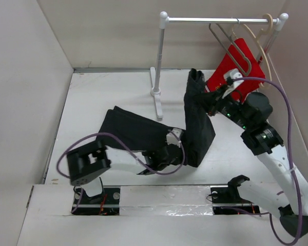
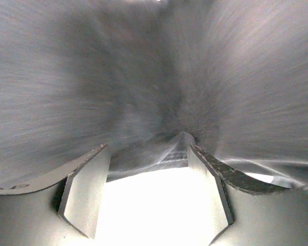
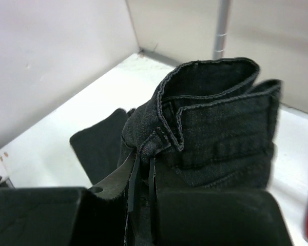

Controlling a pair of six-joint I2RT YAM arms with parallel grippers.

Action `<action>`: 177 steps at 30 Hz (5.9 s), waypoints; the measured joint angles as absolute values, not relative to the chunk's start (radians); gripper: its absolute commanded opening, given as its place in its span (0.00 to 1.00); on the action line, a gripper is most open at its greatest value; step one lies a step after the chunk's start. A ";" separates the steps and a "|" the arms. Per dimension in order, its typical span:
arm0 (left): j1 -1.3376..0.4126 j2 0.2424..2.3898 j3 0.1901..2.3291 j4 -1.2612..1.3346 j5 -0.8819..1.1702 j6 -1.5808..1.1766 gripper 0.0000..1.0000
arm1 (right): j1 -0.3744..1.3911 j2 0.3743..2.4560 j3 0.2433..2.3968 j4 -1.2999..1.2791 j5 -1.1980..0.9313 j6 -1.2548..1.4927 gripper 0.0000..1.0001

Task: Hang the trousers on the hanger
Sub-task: Fold the trousers at the center of the board, then pick up the hanger from the clothesline.

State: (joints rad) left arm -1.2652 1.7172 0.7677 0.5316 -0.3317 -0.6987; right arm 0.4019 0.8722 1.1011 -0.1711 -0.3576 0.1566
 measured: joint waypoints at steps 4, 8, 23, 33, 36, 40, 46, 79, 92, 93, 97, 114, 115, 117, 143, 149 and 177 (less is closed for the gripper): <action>-1.236 1.420 0.656 0.458 -0.398 -0.690 0.56 | 0.551 0.959 1.127 -0.171 -0.236 0.107 0.00; -1.230 1.070 0.583 0.355 -0.484 -0.694 0.54 | 0.606 1.078 1.176 -0.145 -0.179 0.084 0.00; -1.202 0.336 0.710 -0.217 -0.860 -0.719 0.47 | 0.853 1.706 1.614 0.016 -0.145 0.078 0.00; -1.198 0.295 0.759 -0.355 -0.998 -0.766 0.48 | 0.995 2.165 1.774 0.067 -0.241 0.097 0.97; -1.198 0.296 0.748 -0.360 -1.018 -0.786 0.48 | 0.981 2.115 1.654 0.086 -0.267 0.105 0.91; -1.196 0.354 0.712 -0.307 -1.034 -0.787 0.49 | 0.924 1.893 1.394 0.129 -0.260 0.093 0.34; -1.152 0.778 0.707 -0.145 -1.013 -0.763 0.48 | 0.833 1.486 1.048 0.229 -0.163 0.090 0.00; -0.115 0.875 0.215 0.346 -0.121 -0.938 0.54 | 0.491 1.353 0.312 0.496 -0.255 0.312 0.05; -0.244 0.763 0.278 0.300 -0.095 -0.888 0.12 | 0.442 1.129 0.437 0.182 -0.283 0.129 0.29; -0.287 0.802 0.304 0.320 -0.093 -0.874 0.06 | 0.440 1.118 0.459 0.157 -0.276 0.123 0.13; -0.509 1.007 0.442 0.370 -0.116 -0.813 0.00 | 0.439 1.144 0.566 0.154 -0.270 0.100 0.00; -0.918 1.353 0.415 0.507 -0.213 -0.828 0.03 | 0.410 1.648 0.728 0.360 -0.310 0.140 0.00; -0.927 1.351 0.415 0.506 -0.226 -0.828 0.03 | 0.415 1.636 0.733 0.359 -0.302 0.137 0.00; -0.945 1.336 0.415 0.500 -0.252 -0.828 0.03 | 0.434 1.595 0.750 0.338 -0.284 0.127 0.00; -1.217 1.164 0.559 0.356 -0.498 -0.700 0.22 | -0.092 1.412 1.643 -0.287 -0.276 -0.218 0.77; -1.218 1.100 0.529 0.369 -0.490 -0.682 0.32 | -0.107 1.486 1.635 -0.337 -0.281 -0.215 0.53; -1.219 1.113 0.613 0.321 -0.504 -0.677 0.48 | -0.012 1.328 1.449 -0.163 -0.189 -0.157 0.00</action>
State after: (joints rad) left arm -1.2186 1.1130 0.6132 0.3210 -0.5037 -0.6773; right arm -0.0116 1.3277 1.4487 -0.1631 -0.1894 -0.1566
